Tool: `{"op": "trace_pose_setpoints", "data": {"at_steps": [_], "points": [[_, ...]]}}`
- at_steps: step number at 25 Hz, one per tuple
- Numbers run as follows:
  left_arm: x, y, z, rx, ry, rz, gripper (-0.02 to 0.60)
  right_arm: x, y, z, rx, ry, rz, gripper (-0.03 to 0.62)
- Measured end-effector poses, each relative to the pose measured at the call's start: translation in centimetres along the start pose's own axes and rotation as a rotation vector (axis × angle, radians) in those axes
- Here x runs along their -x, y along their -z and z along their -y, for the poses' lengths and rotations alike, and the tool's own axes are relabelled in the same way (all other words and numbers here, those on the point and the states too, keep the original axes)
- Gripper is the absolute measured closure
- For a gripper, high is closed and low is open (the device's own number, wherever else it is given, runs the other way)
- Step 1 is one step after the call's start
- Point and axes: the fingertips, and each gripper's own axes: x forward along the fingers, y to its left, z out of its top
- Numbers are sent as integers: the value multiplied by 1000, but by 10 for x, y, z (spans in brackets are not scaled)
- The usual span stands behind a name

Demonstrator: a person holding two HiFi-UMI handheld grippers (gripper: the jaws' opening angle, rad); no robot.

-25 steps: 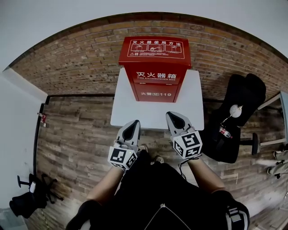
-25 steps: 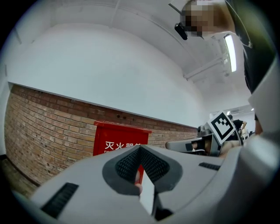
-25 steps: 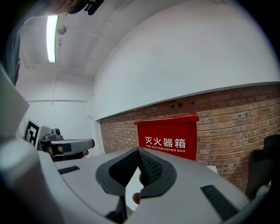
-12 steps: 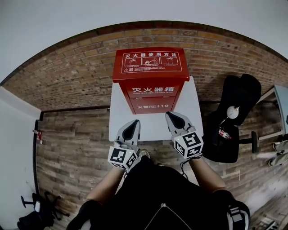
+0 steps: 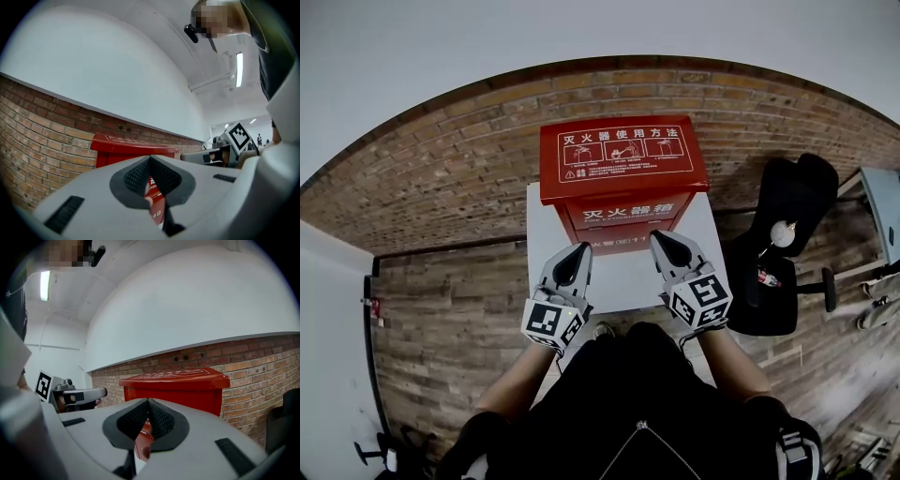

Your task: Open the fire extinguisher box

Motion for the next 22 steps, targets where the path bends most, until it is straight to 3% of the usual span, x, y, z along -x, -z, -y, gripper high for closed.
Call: {"op": "trace_pose_setpoints", "data": {"at_steps": [11,19,20,22], "points": [[-32,-18,-9,1,-21,12,537,-19,-32,12,61,-70,6,576],[-40,-44,-20,-35,-24,65,535,-15,-62,47,81,-33,74,574],[-40,-47,-23,-46,-18,69,512,-14,-66,54,85,-30,83,564],[-38,-52,-31,-72,-10,69,422,-10,-71,69,96,-17,89,472]]}}
